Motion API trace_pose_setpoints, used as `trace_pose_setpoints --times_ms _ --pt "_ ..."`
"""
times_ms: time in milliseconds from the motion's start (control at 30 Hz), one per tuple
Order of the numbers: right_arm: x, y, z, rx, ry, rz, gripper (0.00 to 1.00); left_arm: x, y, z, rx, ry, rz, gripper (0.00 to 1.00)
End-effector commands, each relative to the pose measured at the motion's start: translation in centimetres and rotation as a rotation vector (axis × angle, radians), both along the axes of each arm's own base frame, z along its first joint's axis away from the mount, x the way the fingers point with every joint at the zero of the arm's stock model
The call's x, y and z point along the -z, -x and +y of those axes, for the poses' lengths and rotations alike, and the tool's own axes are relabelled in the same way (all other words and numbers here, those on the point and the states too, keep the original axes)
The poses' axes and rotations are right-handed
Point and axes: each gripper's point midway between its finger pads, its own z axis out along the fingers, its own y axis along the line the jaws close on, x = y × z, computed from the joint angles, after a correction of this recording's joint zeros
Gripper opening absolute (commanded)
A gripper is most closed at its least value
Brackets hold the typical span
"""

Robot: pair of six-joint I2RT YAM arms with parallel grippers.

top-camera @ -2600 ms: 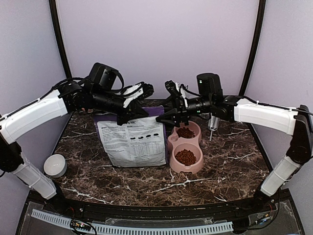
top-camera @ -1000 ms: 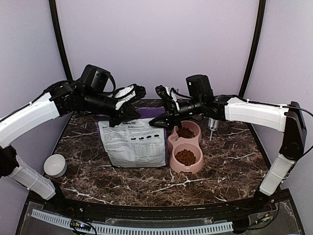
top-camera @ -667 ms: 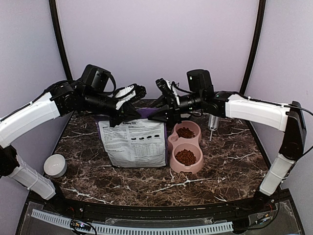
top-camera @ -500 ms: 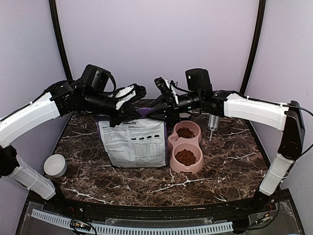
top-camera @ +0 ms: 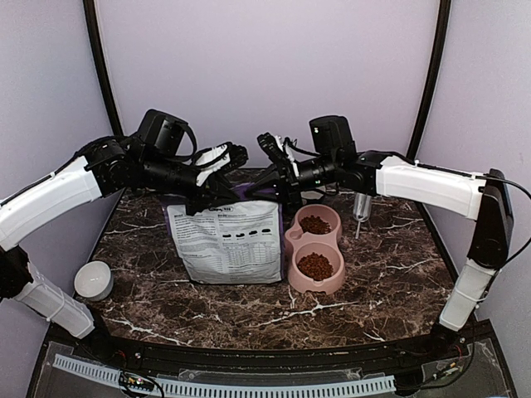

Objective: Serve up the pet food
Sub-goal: Press the seal on the pet food bag.

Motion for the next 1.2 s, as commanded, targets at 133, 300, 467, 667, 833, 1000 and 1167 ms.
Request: trace_pose_setpoints --times_ms 133,300,467,667,833,1000,1167 --pt "-1.1 0.2 -0.1 0.004 -0.006 -0.038 0.00 -0.1 -0.4 2.2 -0.065 -0.046 -0.056 0.00" --pt "-1.1 0.3 -0.4 0.008 -0.003 -0.040 0.00 -0.4 -0.5 3.1 -0.082 -0.052 -0.077 0.00" --pt "-1.2 0.2 -0.8 0.015 -0.003 -0.040 0.00 -0.2 -0.8 4.0 -0.107 -0.075 -0.078 0.15" --pt "-1.4 0.1 -1.0 0.017 -0.006 -0.041 0.00 0.3 -1.0 4.7 -0.128 -0.092 -0.085 0.00" --pt "-1.2 0.0 -1.1 0.020 -0.001 -0.037 0.00 -0.1 -1.2 5.2 -0.145 -0.080 -0.094 0.00" --pt "-1.2 -0.1 -1.4 0.029 -0.002 -0.039 0.00 -0.3 -1.4 5.9 -0.170 -0.090 -0.106 0.04" --pt "-1.3 -0.2 -1.7 0.034 -0.004 -0.039 0.00 0.3 -1.8 7.2 -0.207 -0.113 -0.123 0.04"
